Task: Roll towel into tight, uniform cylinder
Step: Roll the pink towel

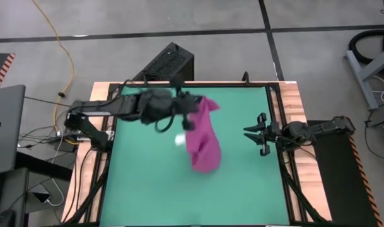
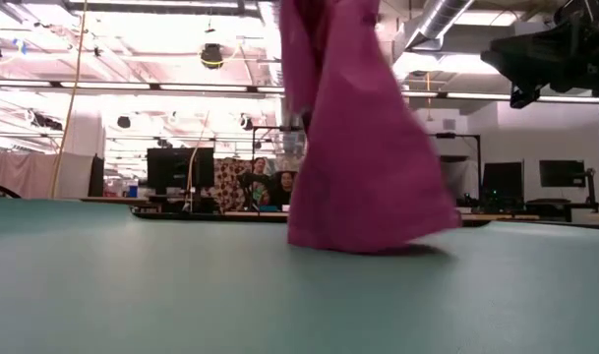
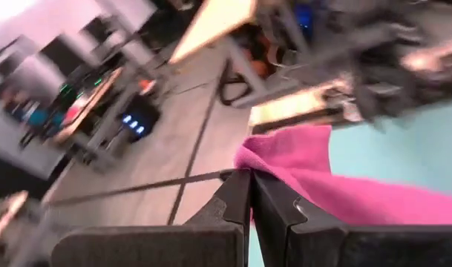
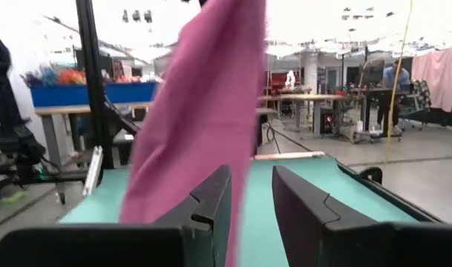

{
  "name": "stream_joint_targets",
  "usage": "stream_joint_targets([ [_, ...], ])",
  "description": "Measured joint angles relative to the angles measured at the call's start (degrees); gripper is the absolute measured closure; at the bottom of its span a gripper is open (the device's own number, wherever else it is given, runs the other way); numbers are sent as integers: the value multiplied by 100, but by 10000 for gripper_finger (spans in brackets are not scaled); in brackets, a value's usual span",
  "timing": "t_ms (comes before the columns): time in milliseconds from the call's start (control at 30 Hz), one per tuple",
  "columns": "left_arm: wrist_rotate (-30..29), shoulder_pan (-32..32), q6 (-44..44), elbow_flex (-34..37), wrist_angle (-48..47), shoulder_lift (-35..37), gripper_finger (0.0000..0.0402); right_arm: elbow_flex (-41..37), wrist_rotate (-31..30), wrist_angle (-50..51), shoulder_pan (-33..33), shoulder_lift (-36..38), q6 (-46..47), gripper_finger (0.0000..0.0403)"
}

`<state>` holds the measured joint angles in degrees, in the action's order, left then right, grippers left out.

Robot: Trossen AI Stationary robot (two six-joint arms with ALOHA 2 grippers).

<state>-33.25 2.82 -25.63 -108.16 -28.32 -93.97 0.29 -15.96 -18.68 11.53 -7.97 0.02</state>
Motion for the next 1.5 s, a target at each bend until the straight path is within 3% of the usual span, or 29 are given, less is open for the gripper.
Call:
stream_joint_targets([
  [167, -58, -650, 525, 4, 16, -228, 401, 1, -70, -864, 2, -952, -10, 280],
  [233, 207, -852, 730, 4, 111, -278, 401, 25, -76, -1245, 2, -1394, -56, 280],
  [467, 3345, -990, 787, 2, -1350, -259, 401, 492, -331, -2460, 2, -3133, -718, 280],
  [567, 3877, -860, 665, 1, -1676, -274, 401, 937, -588, -2747, -2, -3898, -1422, 280],
  [867, 2988, -464, 514, 28, -1786, -325, 401, 2292, -852, -2702, 175, -6018, -3091, 280],
  [1033, 2944, -464, 534, 33, -1844, -370, 401, 2840, -1937, -2695, 478, -6854, -3877, 280],
  [1233, 2944, -471, 535, 33, -1855, -363, 401, 3265, -3037, -3156, 650, -7421, -4565, 280],
  [1500, 2940, -473, 582, 33, -1873, -363, 401, 3314, -3083, -3274, 688, -7385, -4662, 280],
])
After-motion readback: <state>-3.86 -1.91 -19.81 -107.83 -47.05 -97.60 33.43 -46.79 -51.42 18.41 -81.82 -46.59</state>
